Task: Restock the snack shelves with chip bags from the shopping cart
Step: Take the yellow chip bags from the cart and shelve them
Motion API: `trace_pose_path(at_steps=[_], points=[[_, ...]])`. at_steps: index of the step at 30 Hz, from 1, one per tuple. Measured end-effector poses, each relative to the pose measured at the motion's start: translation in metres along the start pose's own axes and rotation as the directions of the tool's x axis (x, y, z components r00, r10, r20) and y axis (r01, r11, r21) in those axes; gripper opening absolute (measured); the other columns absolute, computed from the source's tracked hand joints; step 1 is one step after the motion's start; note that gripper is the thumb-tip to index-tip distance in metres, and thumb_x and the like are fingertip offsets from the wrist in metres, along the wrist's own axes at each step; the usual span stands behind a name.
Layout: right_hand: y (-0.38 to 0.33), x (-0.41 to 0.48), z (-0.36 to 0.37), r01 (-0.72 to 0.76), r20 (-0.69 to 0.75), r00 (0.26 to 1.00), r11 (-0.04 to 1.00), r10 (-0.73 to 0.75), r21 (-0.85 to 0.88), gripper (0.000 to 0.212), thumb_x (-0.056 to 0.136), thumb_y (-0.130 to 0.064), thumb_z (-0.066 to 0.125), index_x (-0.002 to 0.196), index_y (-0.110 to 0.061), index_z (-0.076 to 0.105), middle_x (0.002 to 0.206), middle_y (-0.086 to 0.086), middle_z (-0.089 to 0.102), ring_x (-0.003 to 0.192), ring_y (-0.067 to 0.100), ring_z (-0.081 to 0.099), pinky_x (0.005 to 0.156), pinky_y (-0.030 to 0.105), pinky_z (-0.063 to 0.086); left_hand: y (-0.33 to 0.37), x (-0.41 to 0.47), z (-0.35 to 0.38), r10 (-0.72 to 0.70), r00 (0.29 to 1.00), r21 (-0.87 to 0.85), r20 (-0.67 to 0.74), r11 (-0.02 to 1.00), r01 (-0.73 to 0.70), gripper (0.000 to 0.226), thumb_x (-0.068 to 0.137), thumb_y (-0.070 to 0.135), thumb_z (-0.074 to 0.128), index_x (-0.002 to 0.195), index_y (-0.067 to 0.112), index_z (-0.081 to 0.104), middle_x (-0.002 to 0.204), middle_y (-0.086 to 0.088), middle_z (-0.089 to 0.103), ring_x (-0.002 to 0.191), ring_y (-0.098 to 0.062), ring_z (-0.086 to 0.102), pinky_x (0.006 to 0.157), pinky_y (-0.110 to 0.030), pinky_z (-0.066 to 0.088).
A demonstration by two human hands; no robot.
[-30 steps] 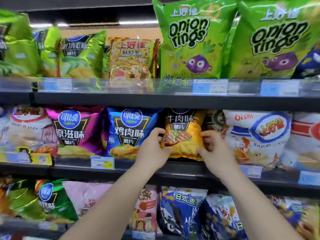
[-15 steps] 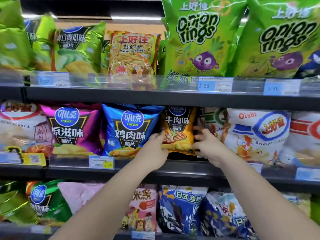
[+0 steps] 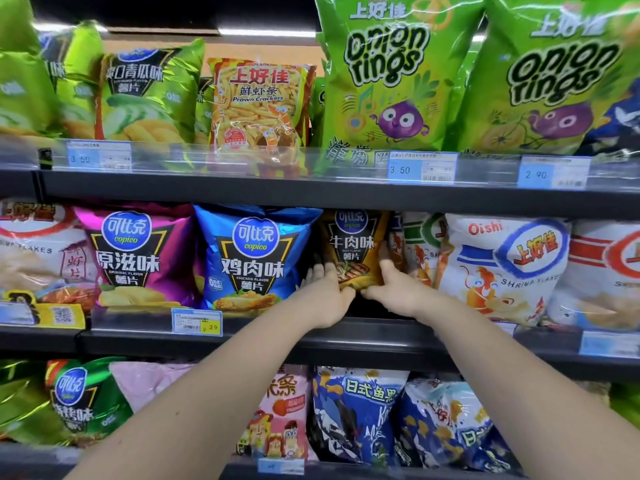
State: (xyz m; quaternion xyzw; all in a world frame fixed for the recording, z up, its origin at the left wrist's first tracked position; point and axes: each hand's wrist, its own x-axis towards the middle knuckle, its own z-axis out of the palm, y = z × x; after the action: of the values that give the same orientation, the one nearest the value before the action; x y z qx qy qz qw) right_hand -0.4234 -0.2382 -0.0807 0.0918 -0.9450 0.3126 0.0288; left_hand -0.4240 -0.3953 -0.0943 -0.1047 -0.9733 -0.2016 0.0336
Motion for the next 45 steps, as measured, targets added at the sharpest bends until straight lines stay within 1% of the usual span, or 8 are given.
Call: trace_pose_path(at_steps=[3,7,18,22,29,34,38,45], points=[[0.007,-0.001,0.003,0.193,-0.01,0.979,0.933,-0.206,-0.303,0.076,0.099,-0.04,0.048,0.153,-0.017,0.0,0.161,0.01,0.002,0.147,0.027,0.009,0.115,0.036,0.014,-0.004,-0.005,0.002,0.183,0.979,0.142,-0.092,0.975,-0.169,0.069,0.103,0.038,0.032,0.156,0.011,-0.004,0.164,-0.01,-0.006,0.15,-0.026,-0.005,0.123,-0.041,0.001],[0.01,0.01,0.005,0.243,0.124,0.97,0.834,-0.208,-0.495,0.083,0.099,-0.048,0.042,0.151,-0.027,-0.019,0.15,-0.005,-0.041,0.145,0.019,-0.024,0.12,0.047,-0.003,-0.003,0.0,0.002,0.193,0.979,0.285,-0.06,0.944,-0.168,0.068,0.102,0.037,0.029,0.157,0.015,-0.004,0.162,-0.005,-0.019,0.15,-0.022,-0.014,0.123,-0.042,-0.001],[0.003,0.005,0.001,0.159,0.022,0.984,0.825,-0.175,-0.543,0.072,0.096,-0.034,0.051,0.155,-0.027,0.009,0.161,0.007,0.015,0.143,0.029,0.024,0.115,0.044,0.027,0.0,0.006,0.001,0.138,0.983,0.192,-0.117,0.975,-0.114,0.068,0.098,0.034,0.038,0.157,0.014,0.011,0.164,-0.008,-0.001,0.151,-0.026,-0.003,0.122,-0.044,0.01],[0.002,-0.027,-0.003,0.201,-0.237,0.897,0.822,-0.374,-0.533,0.056,0.093,-0.018,0.055,0.146,-0.021,0.037,0.145,0.004,0.046,0.131,0.022,0.043,0.106,0.038,0.042,0.008,-0.011,0.002,0.282,0.907,0.298,-0.312,0.936,-0.188,0.047,0.096,0.025,0.042,0.141,0.014,0.042,0.136,-0.008,0.049,0.127,-0.026,0.042,0.104,-0.04,0.039],[0.021,-0.086,0.001,0.121,-0.435,0.737,0.735,-0.517,-0.668,0.029,0.072,-0.003,0.071,0.1,-0.01,0.068,0.091,0.008,0.066,0.082,0.028,0.06,0.066,0.034,0.05,0.041,-0.036,0.014,0.485,0.781,0.458,-0.394,0.84,-0.291,0.035,0.093,0.032,0.047,0.126,0.023,0.055,0.12,-0.001,0.057,0.114,-0.025,0.047,0.093,-0.043,0.035],[0.061,-0.134,-0.002,-0.088,-0.513,0.779,0.748,-0.36,-0.658,0.026,0.063,0.0,0.073,0.088,-0.006,0.067,0.084,0.011,0.064,0.078,0.035,0.059,0.061,0.038,0.049,0.082,-0.049,0.052,0.563,0.722,0.363,-0.403,0.822,-0.438,0.025,0.078,0.028,0.065,0.101,0.019,0.07,0.097,-0.004,0.064,0.098,-0.031,0.055,0.08,-0.042,0.04],[0.099,-0.189,-0.016,-0.321,-0.579,0.799,0.702,-0.16,-0.636,0.027,0.063,-0.007,0.073,0.089,-0.01,0.065,0.084,0.009,0.063,0.077,0.034,0.058,0.058,0.038,0.049,0.139,-0.068,0.088,0.65,0.69,0.255,-0.318,0.76,-0.598,0.027,0.086,0.028,0.058,0.111,0.021,0.065,0.111,-0.002,0.06,0.114,-0.03,0.047,0.098,-0.046,0.028],[0.172,-0.3,-0.056,-0.627,-0.661,0.734,0.533,0.159,-0.568,0.022,0.062,-0.009,0.072,0.082,-0.012,0.062,0.078,0.01,0.058,0.074,0.036,0.056,0.055,0.041,0.049,0.259,-0.11,0.158,0.807,0.55,0.167,-0.215,0.586,-0.793,0.029,0.089,0.032,0.053,0.116,0.025,0.062,0.119,0.0,0.058,0.118,-0.028,0.045,0.094,-0.041,0.031]])
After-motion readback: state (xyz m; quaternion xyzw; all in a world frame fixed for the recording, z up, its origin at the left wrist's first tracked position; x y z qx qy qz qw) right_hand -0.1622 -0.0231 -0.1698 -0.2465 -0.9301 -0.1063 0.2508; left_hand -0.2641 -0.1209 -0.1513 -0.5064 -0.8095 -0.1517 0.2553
